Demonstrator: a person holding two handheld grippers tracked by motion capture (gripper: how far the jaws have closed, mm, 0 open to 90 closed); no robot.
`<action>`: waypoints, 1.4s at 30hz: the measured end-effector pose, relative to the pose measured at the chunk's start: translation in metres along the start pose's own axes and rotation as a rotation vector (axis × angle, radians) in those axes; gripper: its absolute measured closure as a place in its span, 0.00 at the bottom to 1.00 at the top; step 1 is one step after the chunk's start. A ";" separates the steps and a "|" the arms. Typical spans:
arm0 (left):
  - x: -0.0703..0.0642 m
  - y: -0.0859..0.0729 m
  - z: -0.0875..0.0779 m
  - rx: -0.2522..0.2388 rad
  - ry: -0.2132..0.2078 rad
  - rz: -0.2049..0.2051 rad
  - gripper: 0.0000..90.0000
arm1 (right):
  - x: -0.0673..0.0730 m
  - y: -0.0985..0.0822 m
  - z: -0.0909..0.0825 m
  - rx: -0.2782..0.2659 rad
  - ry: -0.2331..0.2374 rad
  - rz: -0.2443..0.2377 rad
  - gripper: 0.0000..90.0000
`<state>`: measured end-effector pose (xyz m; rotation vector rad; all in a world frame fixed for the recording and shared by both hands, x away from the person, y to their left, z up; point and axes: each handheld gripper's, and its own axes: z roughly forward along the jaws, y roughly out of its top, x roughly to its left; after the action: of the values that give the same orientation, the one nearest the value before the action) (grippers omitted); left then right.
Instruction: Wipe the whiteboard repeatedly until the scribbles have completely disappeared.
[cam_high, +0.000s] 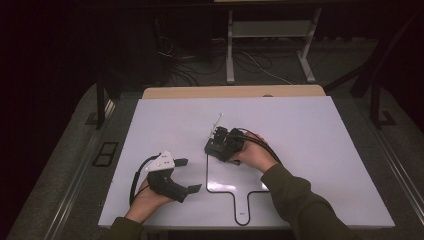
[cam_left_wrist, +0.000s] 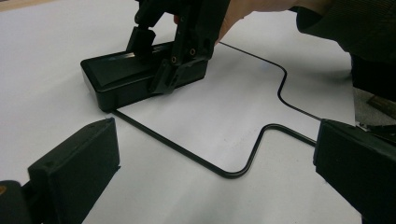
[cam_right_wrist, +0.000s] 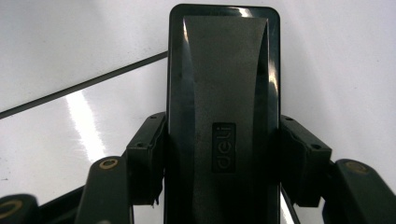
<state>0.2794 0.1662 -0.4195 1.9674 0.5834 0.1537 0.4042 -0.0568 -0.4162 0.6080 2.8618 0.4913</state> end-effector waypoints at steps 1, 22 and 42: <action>0.000 0.000 0.000 0.000 0.001 -0.001 0.00 | -0.002 0.000 0.000 0.000 -0.001 0.002 0.43; 0.000 0.000 0.000 -0.001 0.002 0.001 0.00 | 0.002 0.000 0.000 0.006 0.010 -0.005 0.43; -0.002 0.000 0.001 0.002 0.003 -0.007 0.00 | 0.054 -0.022 -0.014 -0.022 0.098 -0.118 0.43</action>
<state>0.2782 0.1646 -0.4192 1.9670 0.5925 0.1525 0.3447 -0.0574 -0.4168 0.4198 2.9579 0.5475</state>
